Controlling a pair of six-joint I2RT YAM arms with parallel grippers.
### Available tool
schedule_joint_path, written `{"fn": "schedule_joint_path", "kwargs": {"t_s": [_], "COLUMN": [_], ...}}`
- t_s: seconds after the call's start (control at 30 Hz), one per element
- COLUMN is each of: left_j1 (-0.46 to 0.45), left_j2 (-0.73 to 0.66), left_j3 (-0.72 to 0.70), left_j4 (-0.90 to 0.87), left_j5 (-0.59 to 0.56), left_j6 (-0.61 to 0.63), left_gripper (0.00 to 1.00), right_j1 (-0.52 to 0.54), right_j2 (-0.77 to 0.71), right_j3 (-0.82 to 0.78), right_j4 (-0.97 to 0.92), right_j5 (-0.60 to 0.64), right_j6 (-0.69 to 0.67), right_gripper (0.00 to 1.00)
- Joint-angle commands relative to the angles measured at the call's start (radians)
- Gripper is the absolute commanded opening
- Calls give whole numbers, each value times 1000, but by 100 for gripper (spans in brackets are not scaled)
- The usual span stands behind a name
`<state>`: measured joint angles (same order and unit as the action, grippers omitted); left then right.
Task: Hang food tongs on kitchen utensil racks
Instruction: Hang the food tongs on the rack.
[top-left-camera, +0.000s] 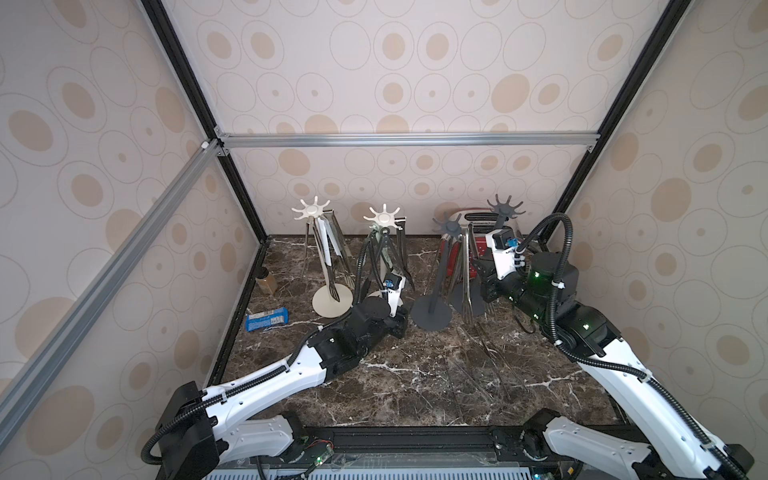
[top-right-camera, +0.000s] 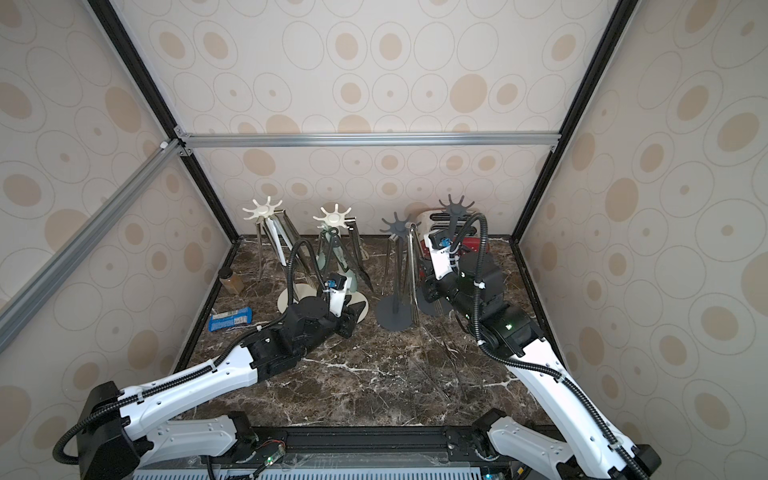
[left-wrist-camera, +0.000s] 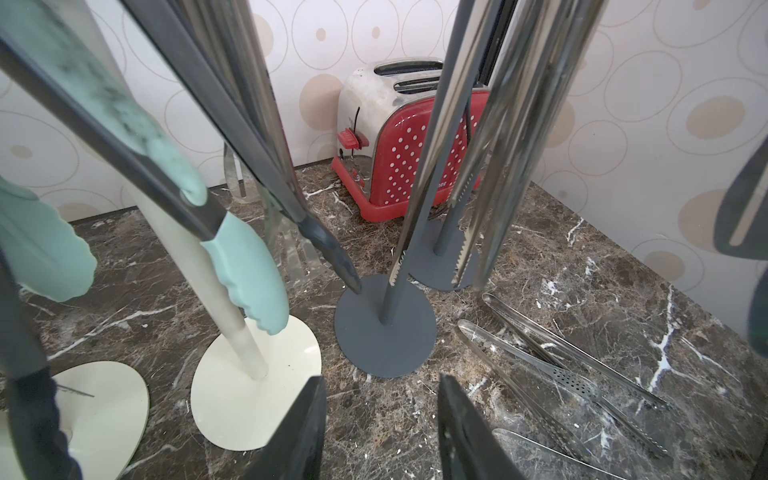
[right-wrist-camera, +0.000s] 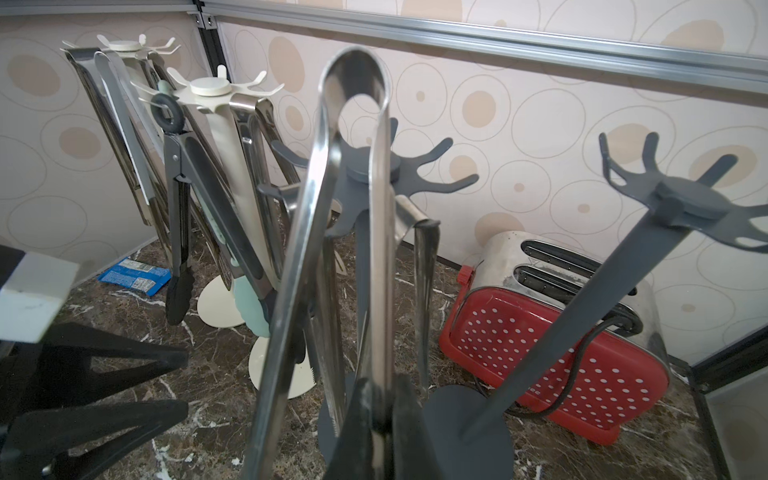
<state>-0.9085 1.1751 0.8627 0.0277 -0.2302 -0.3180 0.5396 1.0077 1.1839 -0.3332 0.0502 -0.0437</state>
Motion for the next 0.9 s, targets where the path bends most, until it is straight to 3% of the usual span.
{"fn": "schedule_joint_path", "kwargs": {"t_s": [0.0,0.87], "left_j1": [10,11], "left_j2": [-13,-15], "left_j3": [13,6], "left_j4": [-2,0], "left_j5": [-12,-14], "left_j6": [-9,-9], "left_gripper": [44,44], "right_j1": [16,55], "right_j2": [5,34], "right_j3": [-6,-117], "right_j4": [49,129], "right_j5": [7,87], "right_j6": [14,63], "right_gripper": [0,0]}}
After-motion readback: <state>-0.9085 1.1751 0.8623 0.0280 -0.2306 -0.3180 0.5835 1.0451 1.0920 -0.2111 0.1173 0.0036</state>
